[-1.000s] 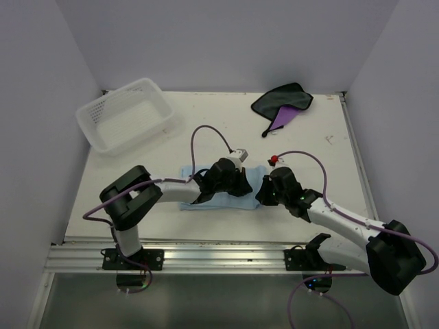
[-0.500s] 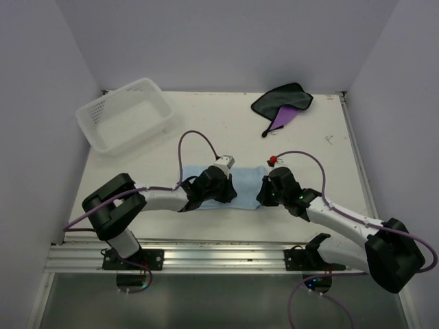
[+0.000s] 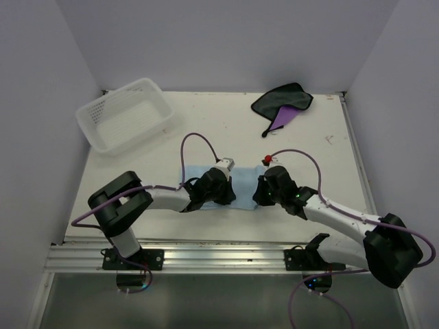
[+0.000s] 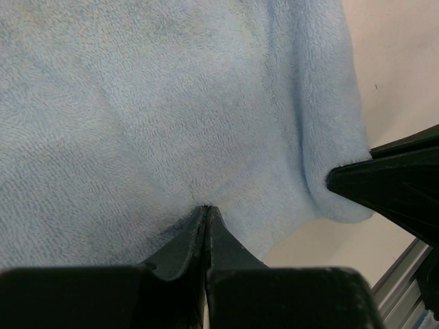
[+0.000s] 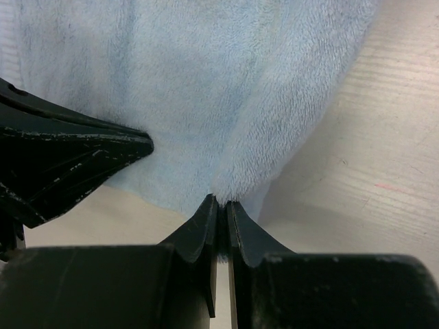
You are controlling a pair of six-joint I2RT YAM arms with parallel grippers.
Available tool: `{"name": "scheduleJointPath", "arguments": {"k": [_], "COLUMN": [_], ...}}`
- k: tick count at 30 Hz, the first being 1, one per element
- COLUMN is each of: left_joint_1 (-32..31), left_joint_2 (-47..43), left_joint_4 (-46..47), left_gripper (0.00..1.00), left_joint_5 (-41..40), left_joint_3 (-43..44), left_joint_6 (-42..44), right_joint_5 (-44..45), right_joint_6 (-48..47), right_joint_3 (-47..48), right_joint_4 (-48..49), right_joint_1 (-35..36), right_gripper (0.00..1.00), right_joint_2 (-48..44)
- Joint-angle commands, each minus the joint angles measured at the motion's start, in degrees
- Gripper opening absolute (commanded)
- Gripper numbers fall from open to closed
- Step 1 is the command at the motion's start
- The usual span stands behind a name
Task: Roll the towels
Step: Roll the towel
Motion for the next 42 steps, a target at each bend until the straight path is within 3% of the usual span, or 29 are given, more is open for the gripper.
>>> {"name": "scheduleJointPath", "arguments": {"k": [1,17,24,30,42], "left_joint_1": [-0.27,-0.27,-0.27,-0.27,-0.27], "left_joint_2": [0.84,1.45,1.36,1.27,1.1], "left_joint_4": [2.17,2.61,2.35,1.55,0.76], "left_gripper": [0.0,0.0,0.0,0.0,0.0], "left_joint_5": [-0.83,-0.12,-0.3,-0.91,-1.53], "left_joint_3": [0.87,0.95,0.87,0.78,0.51], "left_joint_6": [-0.61,-1.23,-1.14,-0.62,-0.35], "right_joint_5": [-0.61,-1.49,-1.93,-2.02,-3.07], "right_joint_6": [-0.67,-0.23,0.13,0.48,1.97], "right_joint_3": [2.12,2.74,2.47,2.82,3.09], "right_joint_4": [1.6,2.75,3.8,3.54,4.95], "right_joint_1": [1.16,2.83,2.92,3.01,3.09], "right_gripper": [0.01,0.05,0.16,0.31,0.37], "right_joint_2": [2.11,3.17,4.48,4.93,5.89]}}
